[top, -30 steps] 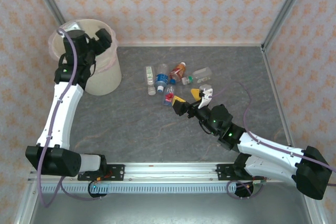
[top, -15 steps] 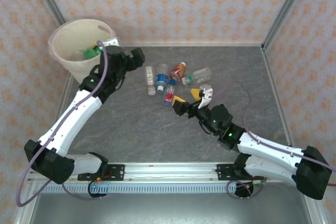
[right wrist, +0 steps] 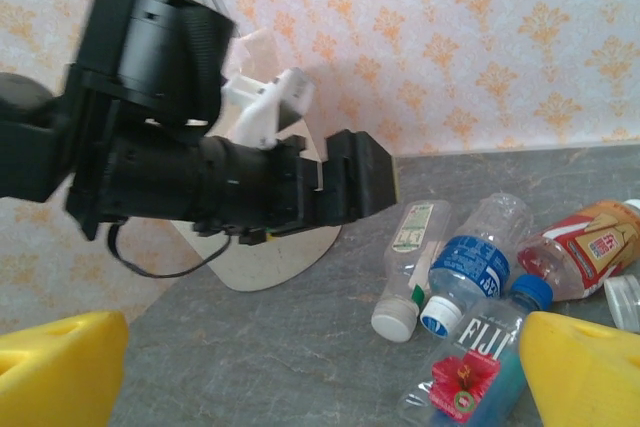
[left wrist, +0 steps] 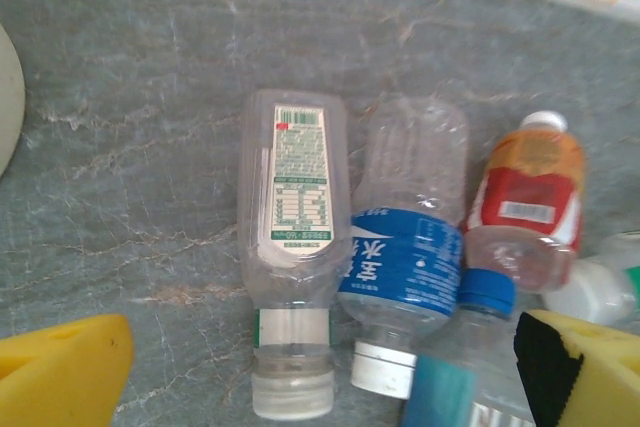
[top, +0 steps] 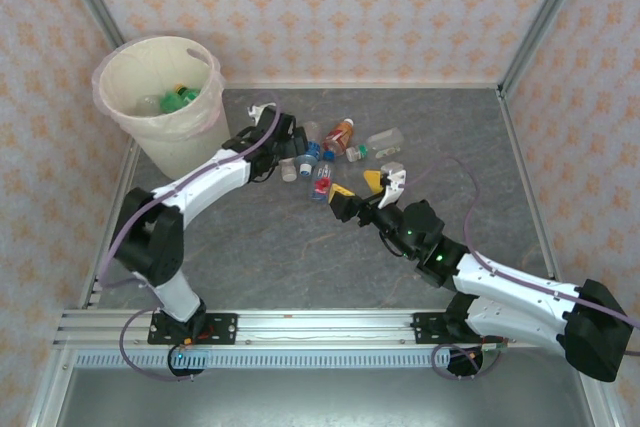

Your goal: Put the plastic bottles in the bin

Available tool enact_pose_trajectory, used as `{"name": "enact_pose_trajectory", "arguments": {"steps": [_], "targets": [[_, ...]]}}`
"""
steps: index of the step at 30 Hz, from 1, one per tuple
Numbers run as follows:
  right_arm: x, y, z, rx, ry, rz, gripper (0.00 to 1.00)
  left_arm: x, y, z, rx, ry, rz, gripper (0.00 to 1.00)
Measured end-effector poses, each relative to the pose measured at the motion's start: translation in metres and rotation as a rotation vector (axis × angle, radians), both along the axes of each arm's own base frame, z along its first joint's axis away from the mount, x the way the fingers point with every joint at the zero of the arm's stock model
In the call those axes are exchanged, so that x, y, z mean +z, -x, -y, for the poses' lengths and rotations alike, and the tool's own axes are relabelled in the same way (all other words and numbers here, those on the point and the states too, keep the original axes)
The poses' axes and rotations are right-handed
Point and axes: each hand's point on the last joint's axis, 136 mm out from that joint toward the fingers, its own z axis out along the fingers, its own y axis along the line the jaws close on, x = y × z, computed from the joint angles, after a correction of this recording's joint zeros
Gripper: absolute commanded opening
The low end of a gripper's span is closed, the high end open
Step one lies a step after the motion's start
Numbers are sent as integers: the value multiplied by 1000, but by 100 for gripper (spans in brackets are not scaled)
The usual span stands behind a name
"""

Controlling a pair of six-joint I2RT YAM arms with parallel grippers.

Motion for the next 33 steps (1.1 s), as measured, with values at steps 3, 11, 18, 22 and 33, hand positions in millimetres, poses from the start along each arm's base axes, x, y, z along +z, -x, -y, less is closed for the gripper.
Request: {"name": "enact_pose_trajectory", "arguments": {"steps": [3, 11, 18, 22, 33], "targets": [[-4, 1, -1, 8, 0, -10, 100, -18, -12, 4, 6, -25, -36, 98], [-5, 3, 1, 10, -5, -14, 100, -42, -41, 3, 32, -52, -81, 88], [-6, 3, 1, 10, -4, -15, 100, -69, -56, -16, 73, -67, -135, 87], [-6, 3, 1, 10, -4, -15, 100, -80, -57, -19, 74, -78, -165, 84], [-6, 3, 1, 10, -4, -15, 100, -97, -60, -28, 63, -62, -213, 85]]}}
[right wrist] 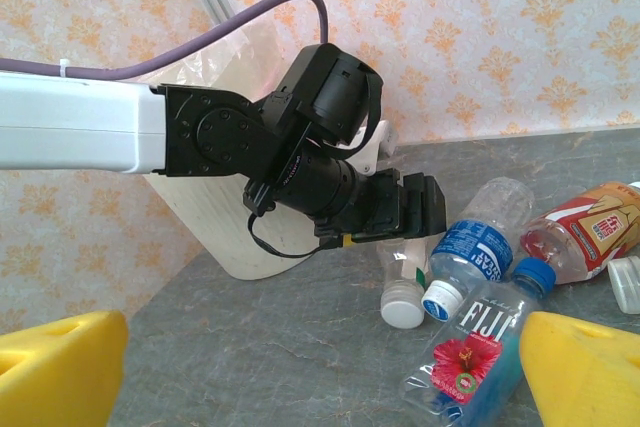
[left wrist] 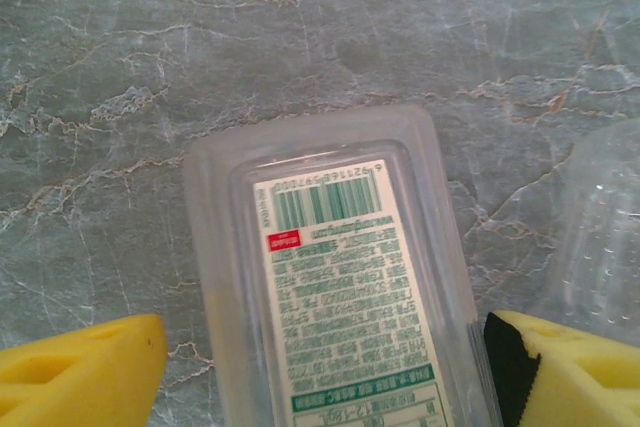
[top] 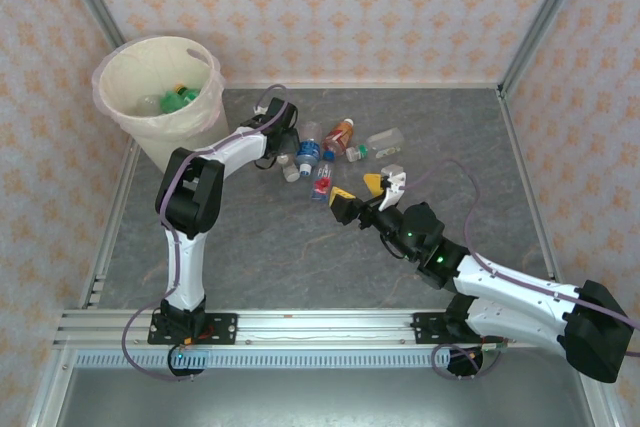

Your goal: Put the plastic bottles in the bin

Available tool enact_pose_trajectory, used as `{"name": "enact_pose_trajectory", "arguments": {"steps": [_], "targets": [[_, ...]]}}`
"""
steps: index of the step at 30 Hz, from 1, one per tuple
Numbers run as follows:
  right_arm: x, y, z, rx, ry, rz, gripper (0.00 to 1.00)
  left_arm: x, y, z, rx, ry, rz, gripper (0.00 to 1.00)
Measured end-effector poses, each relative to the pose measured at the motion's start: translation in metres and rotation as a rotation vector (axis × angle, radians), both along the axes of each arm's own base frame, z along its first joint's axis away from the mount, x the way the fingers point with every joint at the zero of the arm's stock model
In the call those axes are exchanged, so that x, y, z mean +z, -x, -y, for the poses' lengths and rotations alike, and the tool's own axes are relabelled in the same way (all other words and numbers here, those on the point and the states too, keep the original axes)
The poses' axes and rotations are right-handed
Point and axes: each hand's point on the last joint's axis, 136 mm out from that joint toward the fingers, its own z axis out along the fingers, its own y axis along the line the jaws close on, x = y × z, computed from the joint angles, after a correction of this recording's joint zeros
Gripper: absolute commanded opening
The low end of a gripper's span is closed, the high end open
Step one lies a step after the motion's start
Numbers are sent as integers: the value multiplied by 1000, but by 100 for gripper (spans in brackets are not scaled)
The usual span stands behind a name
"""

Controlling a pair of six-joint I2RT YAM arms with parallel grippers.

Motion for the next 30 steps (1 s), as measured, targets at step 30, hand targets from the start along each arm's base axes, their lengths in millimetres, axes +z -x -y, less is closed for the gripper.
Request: {"name": "enact_pose_trajectory", "arguments": {"steps": [30], "targets": [[0, 0, 0, 1, 0, 0, 100, 28, 17, -10, -5, 31, 15, 54]]}}
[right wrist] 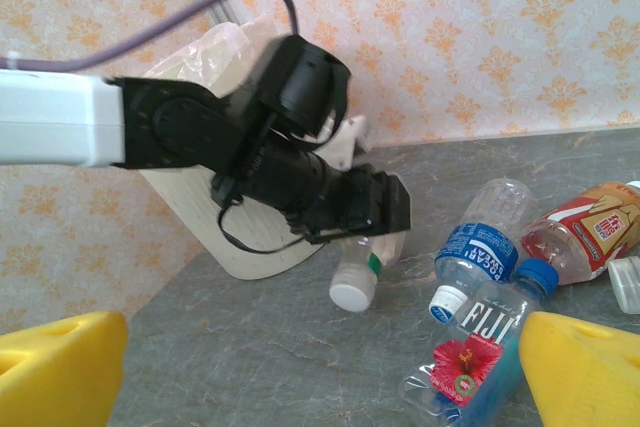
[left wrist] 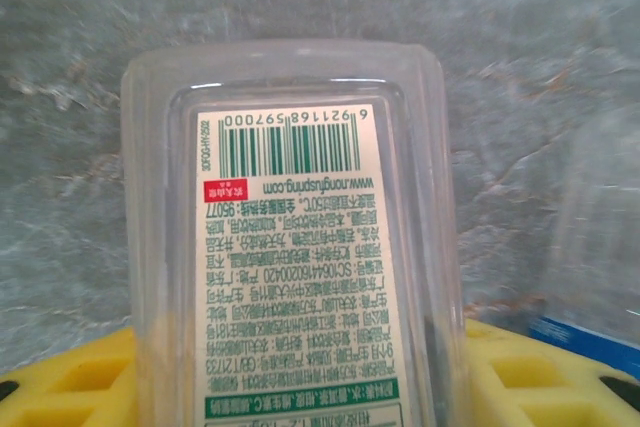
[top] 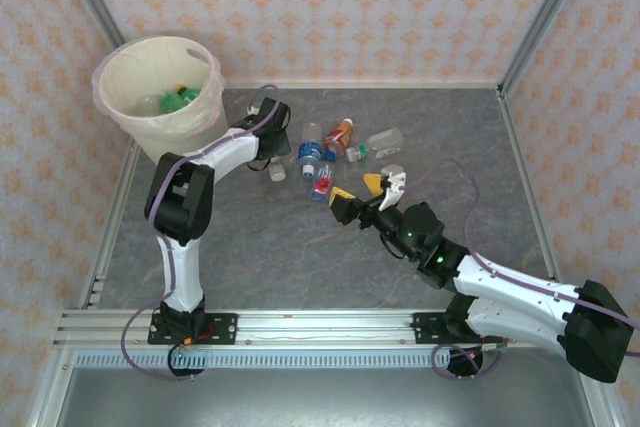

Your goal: Put the plastic bottles in the bin

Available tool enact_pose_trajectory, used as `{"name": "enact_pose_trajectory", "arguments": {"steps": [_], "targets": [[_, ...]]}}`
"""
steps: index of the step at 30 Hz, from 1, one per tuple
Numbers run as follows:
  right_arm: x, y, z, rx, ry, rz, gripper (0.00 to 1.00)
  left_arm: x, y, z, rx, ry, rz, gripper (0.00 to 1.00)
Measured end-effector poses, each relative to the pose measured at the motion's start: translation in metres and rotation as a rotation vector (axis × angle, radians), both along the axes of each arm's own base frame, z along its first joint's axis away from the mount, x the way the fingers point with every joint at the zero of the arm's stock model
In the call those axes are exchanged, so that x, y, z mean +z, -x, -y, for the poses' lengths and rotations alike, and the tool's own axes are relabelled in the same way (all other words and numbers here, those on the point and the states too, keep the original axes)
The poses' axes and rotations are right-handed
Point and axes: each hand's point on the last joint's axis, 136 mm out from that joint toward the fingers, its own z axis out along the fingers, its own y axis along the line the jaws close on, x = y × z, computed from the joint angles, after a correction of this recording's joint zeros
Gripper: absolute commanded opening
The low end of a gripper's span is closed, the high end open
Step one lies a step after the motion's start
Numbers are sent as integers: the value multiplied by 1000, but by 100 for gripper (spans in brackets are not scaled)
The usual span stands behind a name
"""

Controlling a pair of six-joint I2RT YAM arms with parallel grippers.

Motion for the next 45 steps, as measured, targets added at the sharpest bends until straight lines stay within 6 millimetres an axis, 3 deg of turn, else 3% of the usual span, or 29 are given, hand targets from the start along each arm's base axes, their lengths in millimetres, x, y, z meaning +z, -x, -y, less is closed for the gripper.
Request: {"name": "enact_pose_trajectory", "arguments": {"steps": [8, 14, 21, 25, 29, 35, 41, 45], "targets": [[0, 1, -2, 12, -5, -5, 100, 125, 11, 5, -14, 68, 242, 54], [0, 4, -4, 34, -6, -4, 100, 204, 27, 2, -16, 80, 391, 52], [1, 11, -5, 69, -22, 8, 100, 299, 47, -30, 58, 64, 587, 50], [5, 17, -7, 105, -40, 25, 100, 339, 54, -73, 153, 51, 671, 50], [12, 27, -6, 147, -75, 58, 100, 351, 56, -118, 252, 6, 694, 50], [13, 37, -6, 192, -99, 93, 100, 345, 58, -177, 380, -43, 671, 50], [18, 42, -7, 214, -118, 120, 100, 331, 51, -229, 476, -62, 633, 50], [18, 42, -7, 216, -118, 120, 100, 310, 41, -259, 528, -57, 586, 51]]}}
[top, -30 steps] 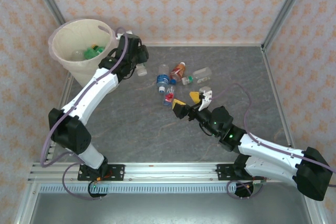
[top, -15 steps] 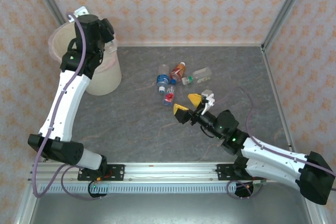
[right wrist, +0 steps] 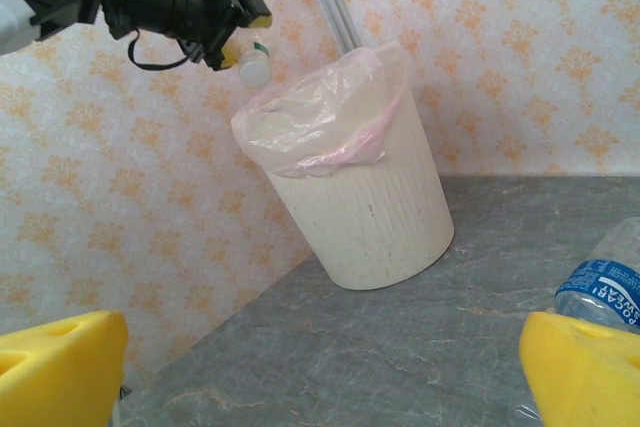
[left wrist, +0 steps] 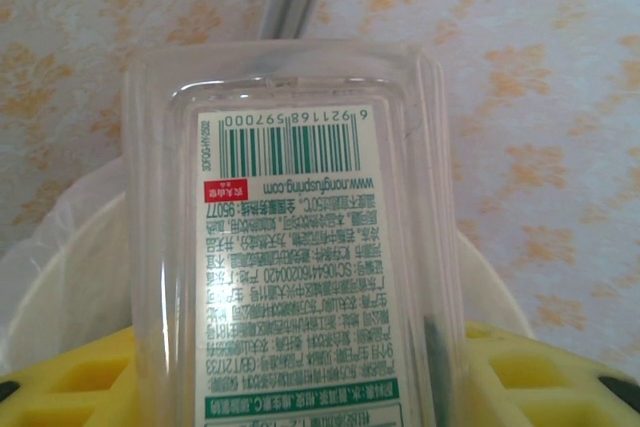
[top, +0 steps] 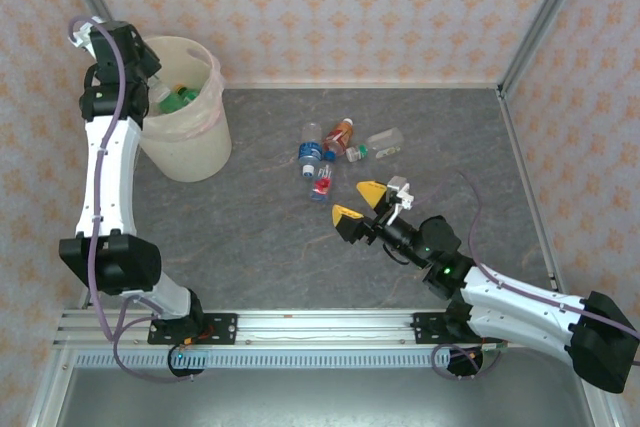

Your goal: Put the plastic bottles in the bin

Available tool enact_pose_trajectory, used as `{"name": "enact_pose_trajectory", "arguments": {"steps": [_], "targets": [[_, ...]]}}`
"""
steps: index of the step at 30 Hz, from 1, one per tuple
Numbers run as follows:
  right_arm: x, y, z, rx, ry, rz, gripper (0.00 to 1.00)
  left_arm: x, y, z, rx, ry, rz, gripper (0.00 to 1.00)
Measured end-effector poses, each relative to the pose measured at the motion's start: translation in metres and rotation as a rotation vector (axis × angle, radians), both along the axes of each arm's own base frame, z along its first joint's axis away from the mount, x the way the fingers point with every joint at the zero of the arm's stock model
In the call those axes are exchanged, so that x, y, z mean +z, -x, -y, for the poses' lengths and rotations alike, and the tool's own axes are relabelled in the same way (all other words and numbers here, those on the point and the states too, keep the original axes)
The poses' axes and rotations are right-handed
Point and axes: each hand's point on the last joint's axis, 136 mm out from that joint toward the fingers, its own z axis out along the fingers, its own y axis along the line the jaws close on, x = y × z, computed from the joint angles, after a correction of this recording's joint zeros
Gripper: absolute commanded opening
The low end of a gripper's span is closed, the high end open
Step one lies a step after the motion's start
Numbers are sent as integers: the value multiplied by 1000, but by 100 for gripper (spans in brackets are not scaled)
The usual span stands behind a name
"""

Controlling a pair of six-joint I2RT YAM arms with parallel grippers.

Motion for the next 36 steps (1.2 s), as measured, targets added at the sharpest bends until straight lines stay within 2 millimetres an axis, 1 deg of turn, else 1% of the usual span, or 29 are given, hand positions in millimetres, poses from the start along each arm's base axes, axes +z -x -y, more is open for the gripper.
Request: {"name": "enact_pose_trajectory", "arguments": {"steps": [2, 5, 7, 8, 10, 14, 17, 20, 24, 26, 30, 36], "targets": [[0, 0, 0, 0, 1, 1, 100, -12, -5, -10, 10, 16, -23, 56], [0, 0, 0, -1, 3, 4, 100, -30, -11, -18, 16, 38, -57, 79], [0, 0, 0, -1, 5, 5, 100, -38, -13, -20, 18, 59, -74, 97], [-1, 0, 0, -1, 6, 4, 100, -41, -14, -20, 13, 60, -82, 99], [-2, -1, -1, -1, 10, 1, 100, -43, -15, -18, 7, 72, -86, 99], [-6, -2, -2, -1, 19, -6, 100, -38, -13, -16, -1, 72, -74, 99], [-7, -2, -3, -2, 22, -9, 100, -31, -11, -10, -11, 68, -61, 99], [-8, -3, -3, -3, 25, -12, 100, -23, -8, 7, -45, 60, -41, 99], [-8, -3, -3, -6, 25, -12, 100, -14, -7, 42, -115, 49, -14, 99], [-8, -3, -3, -7, 25, -12, 100, -13, -7, 60, -151, 43, -9, 99], [-8, -5, -1, -21, 24, -14, 100, -19, -6, 96, -224, 34, -14, 99], [-7, -6, 0, -28, 20, -12, 100, -37, -6, 162, -364, 12, -60, 99]]}}
